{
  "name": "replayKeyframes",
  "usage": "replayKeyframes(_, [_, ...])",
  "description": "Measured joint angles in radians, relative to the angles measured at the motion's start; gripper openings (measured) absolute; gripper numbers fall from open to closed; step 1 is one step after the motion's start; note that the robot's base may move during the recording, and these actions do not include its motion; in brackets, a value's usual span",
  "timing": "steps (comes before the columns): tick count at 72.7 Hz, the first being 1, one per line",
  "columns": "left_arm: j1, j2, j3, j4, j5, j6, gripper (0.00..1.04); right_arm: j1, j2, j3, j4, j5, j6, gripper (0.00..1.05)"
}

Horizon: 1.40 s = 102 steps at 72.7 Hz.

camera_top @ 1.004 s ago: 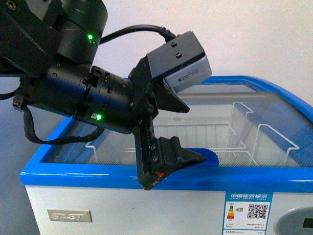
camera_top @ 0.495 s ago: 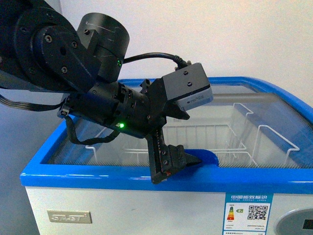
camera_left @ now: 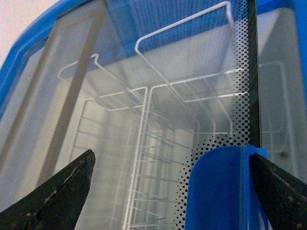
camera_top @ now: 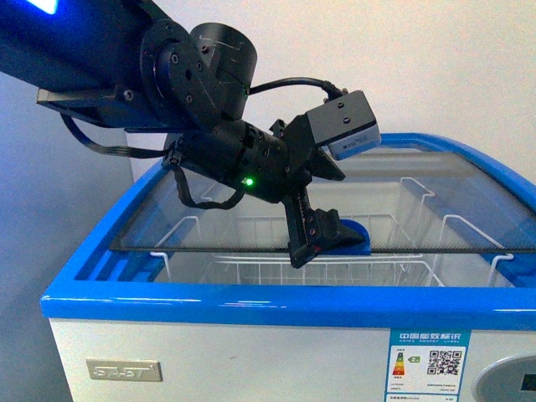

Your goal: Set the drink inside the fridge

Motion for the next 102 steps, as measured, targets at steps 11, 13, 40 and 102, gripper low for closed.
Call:
replayKeyframes(11, [0.0,0.084,0.154,-0.005,-0.051,0.029,0.97,0.0,0.0,0.0,0.0,0.0,0.0,0.4])
replayKeyframes(13, [0.0,0.114,0.209,-0.004,-0.076,0.035,0.97,0.0,0.0,0.0,0.0,0.0,0.0,0.4])
replayKeyframes(40, [-0.017,0.36,0.635,0.006,-0.272,0.095,0.97,0.0,0.0,0.0,0.0,-0.002,0.0,0.4])
replayKeyframes(102, [0.077,-0.364,-0.278,0.308,-0.225,-0.834,0.97,0.0,0.0,0.0,0.0,0.0,0.0,0.4])
